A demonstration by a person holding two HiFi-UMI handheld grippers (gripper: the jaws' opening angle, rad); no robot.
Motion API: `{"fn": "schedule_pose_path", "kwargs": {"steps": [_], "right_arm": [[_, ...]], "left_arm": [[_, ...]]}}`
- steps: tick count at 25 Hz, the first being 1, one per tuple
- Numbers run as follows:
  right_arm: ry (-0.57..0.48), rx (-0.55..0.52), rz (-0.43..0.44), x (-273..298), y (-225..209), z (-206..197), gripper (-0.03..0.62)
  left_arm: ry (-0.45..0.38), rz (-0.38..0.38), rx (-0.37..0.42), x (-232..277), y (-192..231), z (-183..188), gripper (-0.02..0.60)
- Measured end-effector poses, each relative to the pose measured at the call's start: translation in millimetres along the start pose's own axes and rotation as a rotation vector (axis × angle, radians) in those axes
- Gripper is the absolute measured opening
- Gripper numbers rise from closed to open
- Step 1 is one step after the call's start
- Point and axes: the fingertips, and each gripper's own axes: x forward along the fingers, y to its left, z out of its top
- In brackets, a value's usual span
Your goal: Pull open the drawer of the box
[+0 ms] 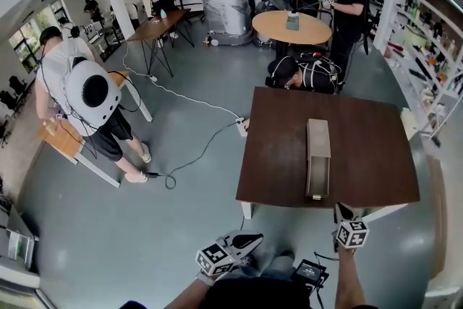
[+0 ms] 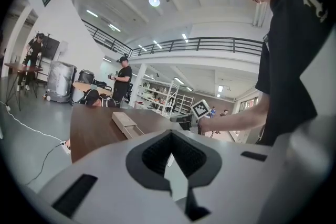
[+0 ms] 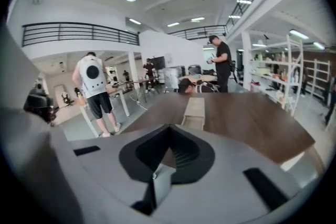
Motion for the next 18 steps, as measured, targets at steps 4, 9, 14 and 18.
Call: {"fn": "schedule_pose_path", "kwargs": {"steps": [4, 9, 14, 18], "right_arm": [[-0.070, -0.232, 0.145, -27.6, 42.5, 38.6, -0.012], [-0.145, -0.419, 0.310, -84.0, 87.0, 65.3, -0.012], [-0.167, -0.435, 0.362, -150.6, 95.1, 42.0, -0.012], [-0.140, -0.393, 0.341, -202.7, 81.6, -0.3, -0.012]], "left_arm": [[-0.013, 0.018, 0.002, -0.5, -10.5, -0.2, 0.005], [-0.033, 0.040, 0.024, 9.4, -36.1, 5.0, 0.004], [-0.025, 0.038, 0.021, 27.5, -86.2, -5.2, 0.005], [-0.008, -0.005, 0.002, 44.2, -148.2, -23.6, 0.005]]}}
